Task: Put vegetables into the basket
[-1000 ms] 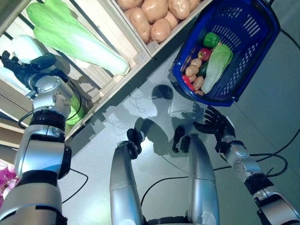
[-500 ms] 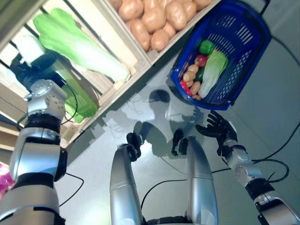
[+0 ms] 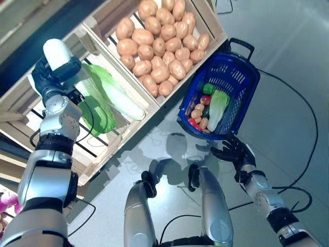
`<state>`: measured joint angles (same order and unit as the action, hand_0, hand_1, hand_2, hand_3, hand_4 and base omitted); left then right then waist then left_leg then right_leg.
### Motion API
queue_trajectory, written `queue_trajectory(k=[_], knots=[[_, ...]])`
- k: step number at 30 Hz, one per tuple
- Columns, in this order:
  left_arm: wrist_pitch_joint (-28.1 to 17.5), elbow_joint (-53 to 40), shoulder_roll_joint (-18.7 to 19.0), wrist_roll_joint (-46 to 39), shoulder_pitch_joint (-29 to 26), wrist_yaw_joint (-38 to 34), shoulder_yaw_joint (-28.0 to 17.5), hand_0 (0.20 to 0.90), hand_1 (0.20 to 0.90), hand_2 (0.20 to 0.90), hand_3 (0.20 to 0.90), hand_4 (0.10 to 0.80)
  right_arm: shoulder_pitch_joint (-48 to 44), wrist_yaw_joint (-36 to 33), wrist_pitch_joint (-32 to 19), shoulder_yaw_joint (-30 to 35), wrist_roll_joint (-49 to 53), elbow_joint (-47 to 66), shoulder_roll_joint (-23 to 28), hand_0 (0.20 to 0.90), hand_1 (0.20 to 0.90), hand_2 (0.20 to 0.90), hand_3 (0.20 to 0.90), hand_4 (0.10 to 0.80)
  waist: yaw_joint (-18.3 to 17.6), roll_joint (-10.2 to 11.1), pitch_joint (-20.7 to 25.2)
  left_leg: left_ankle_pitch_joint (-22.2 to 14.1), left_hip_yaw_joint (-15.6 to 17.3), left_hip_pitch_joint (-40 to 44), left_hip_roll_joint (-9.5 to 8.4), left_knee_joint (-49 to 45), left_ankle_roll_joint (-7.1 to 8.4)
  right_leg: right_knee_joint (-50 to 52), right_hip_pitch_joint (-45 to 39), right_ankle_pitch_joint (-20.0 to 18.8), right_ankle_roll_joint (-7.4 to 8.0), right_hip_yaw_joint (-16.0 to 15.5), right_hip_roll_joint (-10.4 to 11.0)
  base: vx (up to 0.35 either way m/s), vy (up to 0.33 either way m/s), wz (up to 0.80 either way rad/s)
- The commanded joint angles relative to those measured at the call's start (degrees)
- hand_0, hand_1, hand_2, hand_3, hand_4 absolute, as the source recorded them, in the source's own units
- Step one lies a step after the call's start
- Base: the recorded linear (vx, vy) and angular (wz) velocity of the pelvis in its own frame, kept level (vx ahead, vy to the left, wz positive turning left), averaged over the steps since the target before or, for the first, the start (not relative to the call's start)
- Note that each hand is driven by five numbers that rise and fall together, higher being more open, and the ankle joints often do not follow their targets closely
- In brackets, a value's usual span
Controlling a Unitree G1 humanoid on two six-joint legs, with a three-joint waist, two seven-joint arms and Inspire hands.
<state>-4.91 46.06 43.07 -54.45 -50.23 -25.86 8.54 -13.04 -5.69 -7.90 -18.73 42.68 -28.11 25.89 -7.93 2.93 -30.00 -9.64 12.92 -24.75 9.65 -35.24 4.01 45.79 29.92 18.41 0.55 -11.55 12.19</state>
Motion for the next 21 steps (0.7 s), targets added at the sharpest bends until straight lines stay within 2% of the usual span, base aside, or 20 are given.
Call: queue_trajectory(k=[1,5,8,11,15,18,21], knots=[[-10.5,-7.77,2.14,2.81,2.38,2.63,-4.67,0.3,0.3,0.3,0.3,0.4,0.95,-1.33,-7.91,2.73,-3.49,6.42,-1.68,0.9,0.9,0.9,0.9,0.8,1.57,-3.15,5.88,-7.23,2.66,7.84,-3.67,1.92,-4.42,-8.45,-9.73,-0.85,0.46,-1.0,1.82,0.052,-0.08,0.04],[-13.4,-12.4,0.78,6.54,7.62,4.74,-7.06,0.3,0.3,0.3,0.3,0.4,2.93,0.42,-8.71,3.15,-2.84,7.91,-3.55,0.9,0.9,0.9,0.9,0.8,2.58,-3.62,8.16,-5.87,2.17,12.8,-4.91,6.46,-4.61,-12.61,-15.34,-1.47,0.8,-2.55,1.97,0.05,-0.082,0.07],[-15.67,-20.41,-3.53,11.6,16.98,10.02,-9.89,0.3,0.3,0.3,0.3,0.4,5.73,3.5,-9.33,3.4,-3.9,9.51,-5.95,0.9,0.9,0.9,0.9,0.8,4.42,-4.48,11.87,-3.74,0.94,19.4,-6.67,13.25,-4.6,-20.81,-23.71,-3.25,1.07,-4.89,0.81,0.15,-0.142,0.1],[-15.46,-27.27,-6.03,12.15,22.64,15.22,-10.99,0.3,0.3,0.3,0.3,0.4,6.99,9.13,-8.27,3.35,-3.16,11.1,-7.15,0.9,0.9,0.9,0.9,0.8,5.41,-4.91,15.51,-1.51,0.38,24.55,-7.59,20.02,-4.51,-28.47,-29.99,-5.25,1.39,-6.37,-0.74,0.154,-0.108,0.22],[-16.92,-33.62,-7.49,14.07,25.87,19.76,-10.43,0.3,0.3,0.3,0.3,0.4,6.24,17.47,-7.06,3.35,-2.06,14.07,-6.77,0.9,0.9,0.9,0.9,0.8,6.03,-4.95,18.82,1.24,-0.21,28.57,-7.98,26.26,-3.97,-34.88,-34.39,-7.71,1.67,-7.23,-2.24,0.065,-0.096,0.18],[-17.43,-35.8,-8.59,13.86,26.12,22.76,-9.4,0.3,0.3,0.3,0.3,0.4,4.38,20.63,-6.02,3.16,-2.17,15.64,-6.14,0.9,0.9,0.9,0.9,0.8,6.38,-4.76,20.79,3.1,-0.42,31.15,-8.14,30.91,-3.43,-39.69,-37.12,-9.87,2.12,-7.76,-3.23,0.037,-0.09,0.17],[-17.48,-36.64,-9.58,12.16,25.65,27.0,-8.35,0.3,0.3,0.3,0.3,0.4,2.46,22.2,-2.95,2.82,-2.38,17.4,-5.22,0.9,0.9,0.9,0.9,0.8,6.57,-4.32,22.59,4.56,-0.22,33.27,-8.0,35.11,-2.99,-44.51,-39.26,-12.18,2.71,-8.21,-4.08,0.033,-0.096,0.02]])
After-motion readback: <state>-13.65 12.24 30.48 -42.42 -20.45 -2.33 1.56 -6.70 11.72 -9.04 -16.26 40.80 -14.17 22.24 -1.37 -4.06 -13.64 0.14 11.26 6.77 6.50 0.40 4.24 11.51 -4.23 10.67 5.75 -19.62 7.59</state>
